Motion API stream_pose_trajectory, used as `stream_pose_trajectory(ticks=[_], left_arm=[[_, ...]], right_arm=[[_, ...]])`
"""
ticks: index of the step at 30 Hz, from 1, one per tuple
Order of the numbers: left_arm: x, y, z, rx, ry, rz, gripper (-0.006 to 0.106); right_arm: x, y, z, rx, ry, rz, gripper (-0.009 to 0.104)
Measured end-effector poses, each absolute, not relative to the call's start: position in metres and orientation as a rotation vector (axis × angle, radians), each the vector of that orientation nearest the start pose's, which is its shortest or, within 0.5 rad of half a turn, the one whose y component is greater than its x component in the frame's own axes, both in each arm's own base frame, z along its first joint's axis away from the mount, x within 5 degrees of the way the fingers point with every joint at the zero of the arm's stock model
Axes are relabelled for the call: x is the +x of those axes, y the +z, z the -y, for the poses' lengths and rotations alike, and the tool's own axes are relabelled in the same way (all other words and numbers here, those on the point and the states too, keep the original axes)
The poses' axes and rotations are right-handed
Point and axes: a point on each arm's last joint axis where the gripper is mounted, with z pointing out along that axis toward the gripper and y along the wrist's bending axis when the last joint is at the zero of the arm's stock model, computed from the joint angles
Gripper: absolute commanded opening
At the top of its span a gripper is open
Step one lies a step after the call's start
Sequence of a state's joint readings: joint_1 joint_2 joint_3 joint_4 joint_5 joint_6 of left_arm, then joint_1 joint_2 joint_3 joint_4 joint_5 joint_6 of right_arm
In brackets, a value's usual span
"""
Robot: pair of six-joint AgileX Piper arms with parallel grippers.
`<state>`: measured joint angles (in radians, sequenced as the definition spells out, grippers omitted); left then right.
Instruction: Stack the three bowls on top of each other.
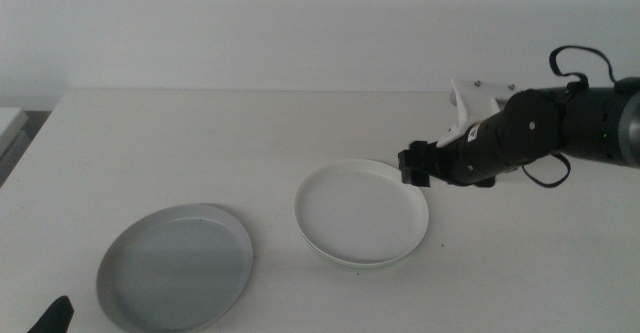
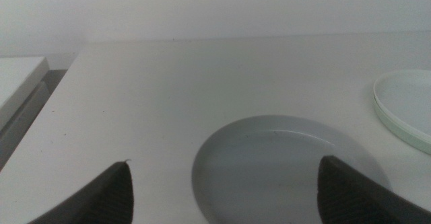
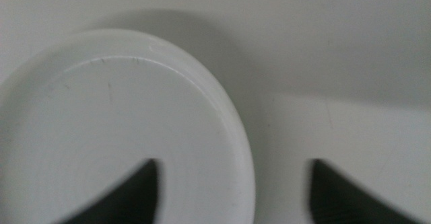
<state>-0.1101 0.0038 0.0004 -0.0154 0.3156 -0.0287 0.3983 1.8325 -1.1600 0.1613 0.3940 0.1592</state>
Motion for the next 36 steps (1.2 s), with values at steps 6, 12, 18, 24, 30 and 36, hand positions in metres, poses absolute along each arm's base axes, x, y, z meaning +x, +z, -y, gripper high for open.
stream_pose_trajectory(ticks=[6,12,18,24,30,36], left_arm=[[0.054,0.184,0.006,0.064,-0.114,-1.804,0.094],[0.054,0.184,0.006,0.064,-0.114,-1.804,0.094],[0.054,0.184,0.006,0.064,-0.114,-1.804,0.094],[0.054,0.184,0.006,0.064,-0.114,-1.804,0.094],[0.054,0.184,0.006,0.064,-0.114,-1.804,0.094],[0.053,0.205,0.006,0.066,-0.113,-1.836,0.094]], right_arm=[[0.337,0.254,-0.151,-0.409,0.326,-2.469,0.089],[0.261,0.371,-0.141,-0.807,0.468,-2.067,0.089],[0.205,0.415,-0.131,-0.955,0.582,-1.886,0.086],[0.201,0.416,-0.131,-0.953,0.605,-1.891,0.086],[0.201,0.416,-0.132,-0.919,0.631,-1.915,0.086],[0.201,0.416,-0.131,-0.917,0.63,-1.914,0.086]])
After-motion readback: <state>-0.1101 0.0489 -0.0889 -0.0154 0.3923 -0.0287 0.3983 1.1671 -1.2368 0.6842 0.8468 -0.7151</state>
